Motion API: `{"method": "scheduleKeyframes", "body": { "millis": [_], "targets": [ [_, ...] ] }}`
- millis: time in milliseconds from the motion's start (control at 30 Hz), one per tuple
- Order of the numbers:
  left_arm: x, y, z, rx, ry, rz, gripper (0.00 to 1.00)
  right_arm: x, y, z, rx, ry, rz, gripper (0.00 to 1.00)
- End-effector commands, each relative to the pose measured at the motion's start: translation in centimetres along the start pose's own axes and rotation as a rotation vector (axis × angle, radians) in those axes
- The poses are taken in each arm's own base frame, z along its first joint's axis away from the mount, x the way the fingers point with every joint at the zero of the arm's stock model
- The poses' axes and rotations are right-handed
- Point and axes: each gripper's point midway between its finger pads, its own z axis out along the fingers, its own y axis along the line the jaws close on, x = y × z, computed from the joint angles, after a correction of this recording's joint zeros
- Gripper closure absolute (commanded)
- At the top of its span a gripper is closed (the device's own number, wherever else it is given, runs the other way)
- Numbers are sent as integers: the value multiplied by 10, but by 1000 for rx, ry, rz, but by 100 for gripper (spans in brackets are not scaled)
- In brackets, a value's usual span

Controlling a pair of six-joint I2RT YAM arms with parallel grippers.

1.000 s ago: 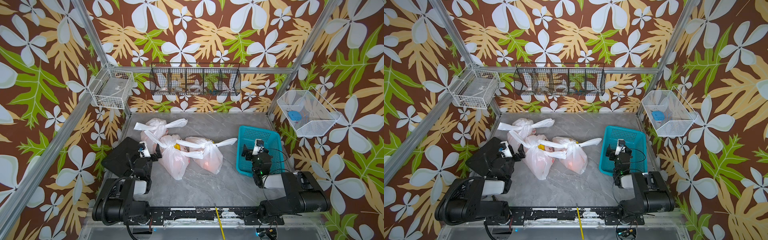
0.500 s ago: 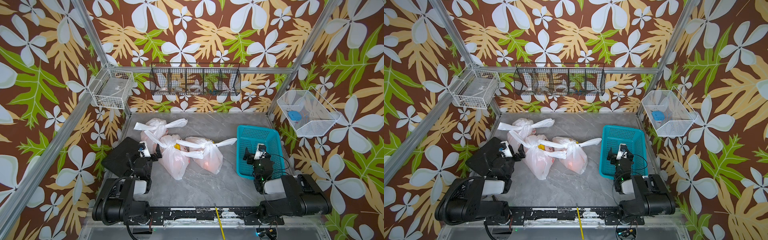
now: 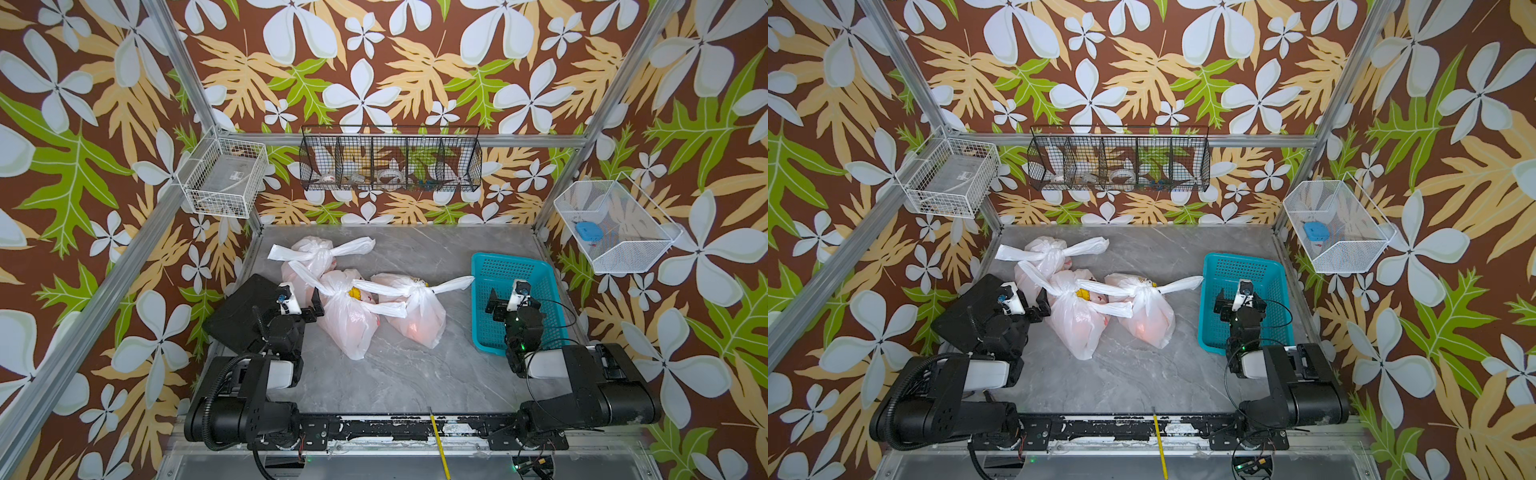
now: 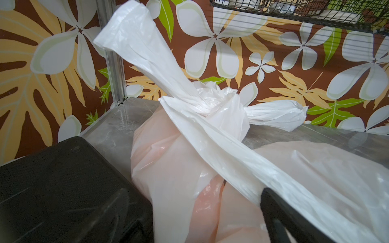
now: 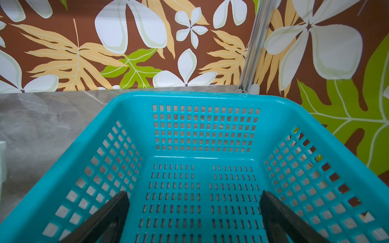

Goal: Place the oranges into plastic bags & tie knots
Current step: Reset both arms

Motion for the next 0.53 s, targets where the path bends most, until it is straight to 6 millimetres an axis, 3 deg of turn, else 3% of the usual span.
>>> {"method": "scheduleKeyframes", "body": {
  "millis": [0,500],
  "targets": [
    [-7,-1,1,3,-24,-4,0,-2,-1,0,8,-6,11,1],
    [-3,-11,5,44,4,27,0,-2,-1,0,9,-8,11,1]
  ]
}}
